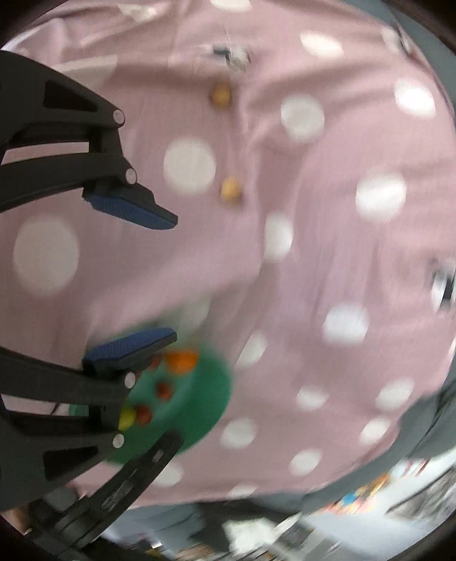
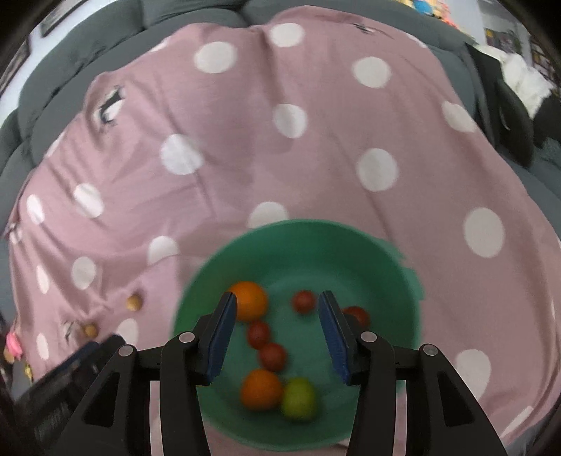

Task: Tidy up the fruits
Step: 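Return the right tool to the sheet and grasp a small yellow fruit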

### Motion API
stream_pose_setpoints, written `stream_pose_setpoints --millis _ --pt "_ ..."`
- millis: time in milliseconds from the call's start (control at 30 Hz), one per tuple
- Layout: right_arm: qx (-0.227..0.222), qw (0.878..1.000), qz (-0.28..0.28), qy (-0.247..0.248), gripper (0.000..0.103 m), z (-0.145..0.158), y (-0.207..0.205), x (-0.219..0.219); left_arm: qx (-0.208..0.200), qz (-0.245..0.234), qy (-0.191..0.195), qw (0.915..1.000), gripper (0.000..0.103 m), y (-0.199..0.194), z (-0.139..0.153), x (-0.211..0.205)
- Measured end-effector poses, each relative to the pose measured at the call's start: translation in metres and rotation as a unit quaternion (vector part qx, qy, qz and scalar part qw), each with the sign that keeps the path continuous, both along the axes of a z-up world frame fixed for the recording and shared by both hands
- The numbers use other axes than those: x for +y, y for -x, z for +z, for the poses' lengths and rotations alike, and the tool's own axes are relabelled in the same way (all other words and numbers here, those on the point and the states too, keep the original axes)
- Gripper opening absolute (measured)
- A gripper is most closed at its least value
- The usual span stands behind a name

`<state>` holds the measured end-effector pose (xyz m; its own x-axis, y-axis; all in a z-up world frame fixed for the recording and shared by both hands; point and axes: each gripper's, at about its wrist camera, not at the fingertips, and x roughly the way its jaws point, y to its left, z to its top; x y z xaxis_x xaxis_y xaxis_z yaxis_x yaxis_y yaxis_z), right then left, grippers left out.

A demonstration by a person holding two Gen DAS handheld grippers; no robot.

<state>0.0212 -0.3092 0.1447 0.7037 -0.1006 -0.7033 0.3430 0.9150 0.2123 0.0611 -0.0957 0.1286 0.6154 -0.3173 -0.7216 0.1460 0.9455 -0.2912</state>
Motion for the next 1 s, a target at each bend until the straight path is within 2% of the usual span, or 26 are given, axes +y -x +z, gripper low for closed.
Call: stream_pose_setpoints --millis 133,233,333,400,500,567,633,733,1000 --pt "-0.012 0.999 0.052 0.002 0.049 0.008 -0.014 0.034 -0.009 0.082 -0.014 0.9965 0.058 -0.012 0.0 0.054" --pt "-0.017 0.994 0.107 -0.016 0.049 0.011 -0.035 0.064 -0.007 0.122 -0.009 0.9924 0.057 -0.025 -0.006 0.088" --pt "-0.008 0.984 0.173 -0.037 0.049 0.01 -0.067 0.097 0.018 0.161 -0.009 0.9868 0.055 -0.044 -0.02 0.12" --pt "0.002 0.98 0.191 -0.052 0.049 0.004 -0.09 0.114 0.029 0.173 -0.001 0.9844 0.05 -0.056 -0.028 0.134" --pt "0.029 0.974 0.212 -0.07 0.049 -0.012 -0.132 0.139 0.044 0.177 0.014 0.9831 0.041 -0.074 -0.037 0.146" --pt "0.046 0.974 0.215 -0.057 0.049 -0.027 -0.153 0.156 0.052 0.18 0.021 0.9822 0.037 -0.085 -0.046 0.151" --pt "0.063 0.973 0.22 -0.041 0.049 -0.045 -0.168 0.17 0.069 0.177 0.011 0.9818 0.03 -0.097 -0.055 0.151" --pt "0.089 0.968 0.229 -0.046 0.041 -0.068 -0.181 0.179 0.079 0.167 -0.001 0.9829 0.029 -0.108 -0.064 0.148" --pt "0.11 0.968 0.221 -0.045 0.041 -0.095 -0.192 0.185 0.107 0.166 -0.01 0.9802 0.03 -0.134 -0.089 0.15"
